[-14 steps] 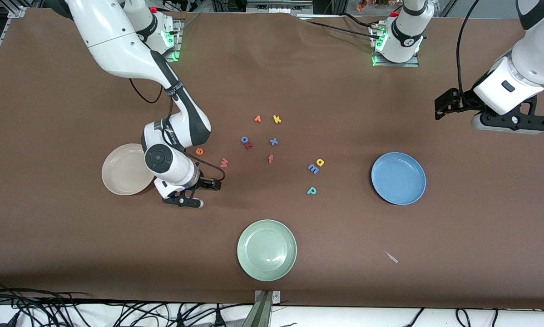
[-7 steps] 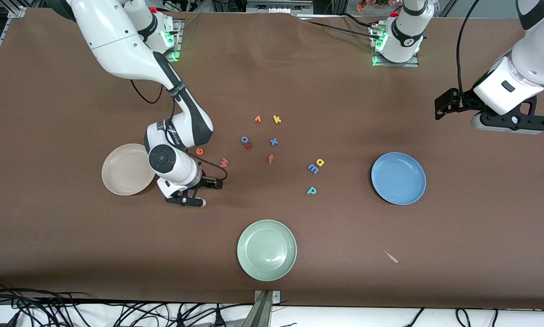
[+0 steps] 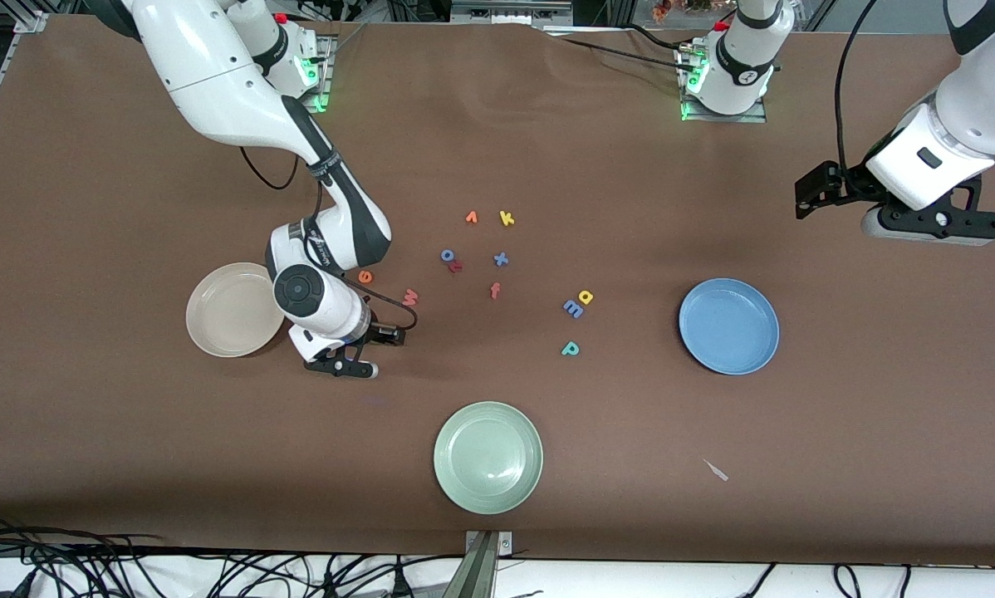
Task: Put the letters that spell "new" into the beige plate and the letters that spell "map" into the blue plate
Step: 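Lower the right gripper and grasp the green letter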
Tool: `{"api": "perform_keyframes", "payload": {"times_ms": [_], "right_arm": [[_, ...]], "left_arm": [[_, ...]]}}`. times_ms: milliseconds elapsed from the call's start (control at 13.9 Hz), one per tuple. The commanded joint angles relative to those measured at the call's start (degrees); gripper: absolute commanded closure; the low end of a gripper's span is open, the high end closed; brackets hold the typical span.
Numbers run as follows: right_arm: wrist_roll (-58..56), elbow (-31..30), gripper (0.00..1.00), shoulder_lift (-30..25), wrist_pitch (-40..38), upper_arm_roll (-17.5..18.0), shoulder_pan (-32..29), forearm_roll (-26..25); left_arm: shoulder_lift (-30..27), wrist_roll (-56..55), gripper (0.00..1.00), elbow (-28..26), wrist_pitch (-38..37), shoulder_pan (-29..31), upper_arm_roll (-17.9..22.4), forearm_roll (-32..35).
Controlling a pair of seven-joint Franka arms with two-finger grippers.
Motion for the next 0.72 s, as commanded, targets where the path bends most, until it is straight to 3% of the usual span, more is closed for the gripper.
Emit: {"api": "perform_keyframes", "payload": {"times_ms": [0, 288, 504, 648], "right_arm": [[0.61, 0.24, 0.63, 0.56, 0.92, -0.18, 0.27, 0.72], [0.96, 0.15, 0.93, 0.64, 0.93, -0.18, 0.36, 0.72], [0.09, 0.59, 0.96, 0.21, 0.14, -0.27, -0.43, 0.72], [-1.05, 2.16, 0.96, -0.49, -4.93, -0.44, -2.00, 0.63]], "left_arm": [[0.43, 1.09, 0.00, 1.43, -1.29, 0.06, -0.06, -0.20], [0.43, 1.09, 0.00, 1.43, -1.29, 0.06, -0.06, -0.20], [0.43, 1.09, 0.00, 1.43, -1.29, 0.06, -0.06, -0.20], [0.43, 1.09, 0.00, 1.43, -1.29, -0.20, -0.15, -0.20]]}}
